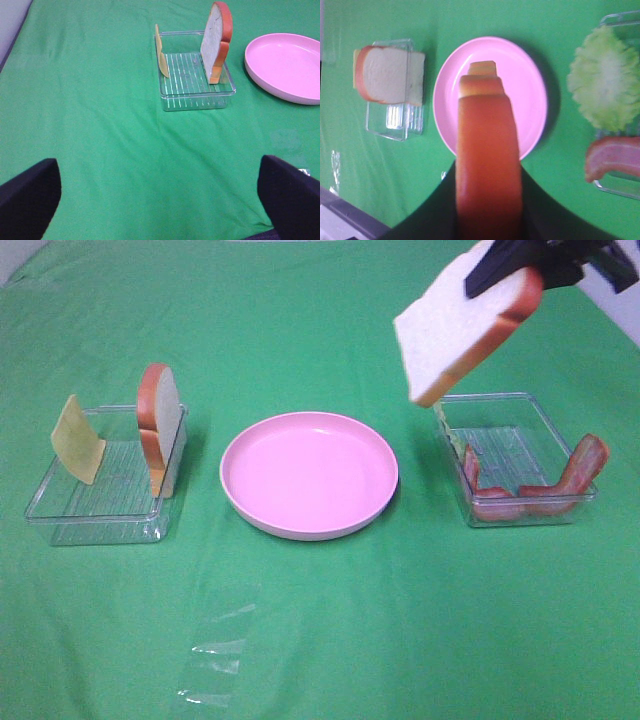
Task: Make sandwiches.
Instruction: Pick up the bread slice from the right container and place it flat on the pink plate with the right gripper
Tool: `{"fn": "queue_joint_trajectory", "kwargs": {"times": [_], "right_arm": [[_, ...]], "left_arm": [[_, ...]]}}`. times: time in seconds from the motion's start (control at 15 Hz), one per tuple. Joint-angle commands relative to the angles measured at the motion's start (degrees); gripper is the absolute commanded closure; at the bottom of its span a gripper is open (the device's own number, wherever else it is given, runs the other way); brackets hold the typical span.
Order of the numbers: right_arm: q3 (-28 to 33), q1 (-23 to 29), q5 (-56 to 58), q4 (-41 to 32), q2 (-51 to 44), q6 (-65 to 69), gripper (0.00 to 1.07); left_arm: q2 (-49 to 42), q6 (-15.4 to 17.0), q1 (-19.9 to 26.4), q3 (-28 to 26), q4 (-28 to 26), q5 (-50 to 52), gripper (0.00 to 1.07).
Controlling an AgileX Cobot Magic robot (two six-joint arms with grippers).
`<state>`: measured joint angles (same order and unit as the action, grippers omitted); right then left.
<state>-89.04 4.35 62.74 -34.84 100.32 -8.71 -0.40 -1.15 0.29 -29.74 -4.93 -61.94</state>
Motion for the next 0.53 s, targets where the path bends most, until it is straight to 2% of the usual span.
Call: {"fn": "queue_joint_trajectory", "kwargs": {"times": [0.07, 0.33, 0.53], "right_arm": [[0.6, 6.7, -4.6, -5.8, 2.9, -2.7, 1.07], [0.1, 13.2, -11.3, -13.6, 8.9, -4.6, 1.07], [0.1, 14.4, -16.8, -17.0, 14.4, -4.9, 1.07]], "left_arm": [[-0.1, -0.1, -0.1, 0.1, 0.1, 0.2, 0.07], [-0.1, -0.1, -0.1, 0.1, 0.1, 0.2, 0.07], [-0.1, -0.1, -0.1, 0.1, 0.1, 0.2, 0.07]]}}
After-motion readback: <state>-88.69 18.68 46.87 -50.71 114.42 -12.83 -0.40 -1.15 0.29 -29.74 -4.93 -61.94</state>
